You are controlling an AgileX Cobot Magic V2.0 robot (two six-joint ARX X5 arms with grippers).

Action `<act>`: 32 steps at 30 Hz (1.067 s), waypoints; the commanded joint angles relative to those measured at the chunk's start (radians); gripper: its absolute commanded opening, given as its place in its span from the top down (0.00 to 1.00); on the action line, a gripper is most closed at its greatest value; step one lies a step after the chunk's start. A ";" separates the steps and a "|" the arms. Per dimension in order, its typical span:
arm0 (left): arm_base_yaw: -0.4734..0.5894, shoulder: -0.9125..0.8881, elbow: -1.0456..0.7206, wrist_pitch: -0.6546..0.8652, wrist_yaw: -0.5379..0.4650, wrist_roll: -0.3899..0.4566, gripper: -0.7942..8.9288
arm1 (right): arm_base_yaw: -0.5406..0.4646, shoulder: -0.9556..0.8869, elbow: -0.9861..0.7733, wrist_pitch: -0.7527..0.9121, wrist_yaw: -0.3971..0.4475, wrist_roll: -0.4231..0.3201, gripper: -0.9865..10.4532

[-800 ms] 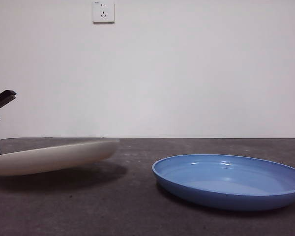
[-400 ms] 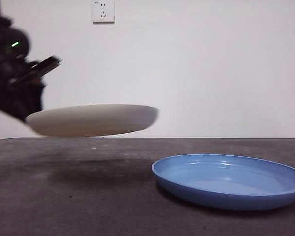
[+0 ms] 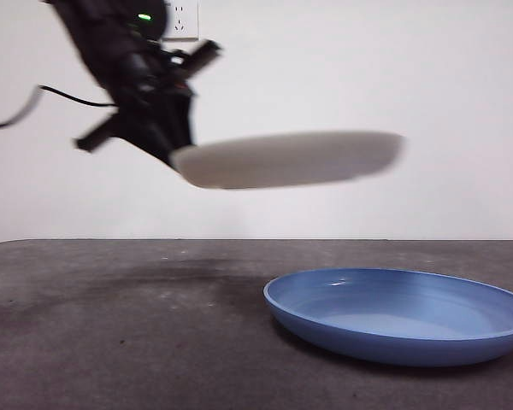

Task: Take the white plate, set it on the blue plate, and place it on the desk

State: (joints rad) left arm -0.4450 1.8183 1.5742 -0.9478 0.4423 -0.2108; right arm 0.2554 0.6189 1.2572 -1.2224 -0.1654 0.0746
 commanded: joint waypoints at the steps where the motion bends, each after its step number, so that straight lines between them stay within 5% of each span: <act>1: -0.064 0.086 0.068 -0.010 -0.003 -0.025 0.91 | 0.003 0.004 0.027 -0.016 -0.024 -0.017 0.35; 10: -0.210 0.264 0.195 -0.034 -0.031 -0.026 0.91 | 0.003 0.000 0.028 -0.043 -0.156 -0.037 0.35; 32: -0.238 0.309 0.201 0.015 -0.098 -0.009 0.90 | 0.004 -0.022 0.028 -0.042 -0.178 -0.039 0.35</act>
State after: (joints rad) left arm -0.6743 2.1082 1.7473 -0.9417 0.3424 -0.2272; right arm 0.2554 0.5968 1.2636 -1.2720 -0.3405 0.0483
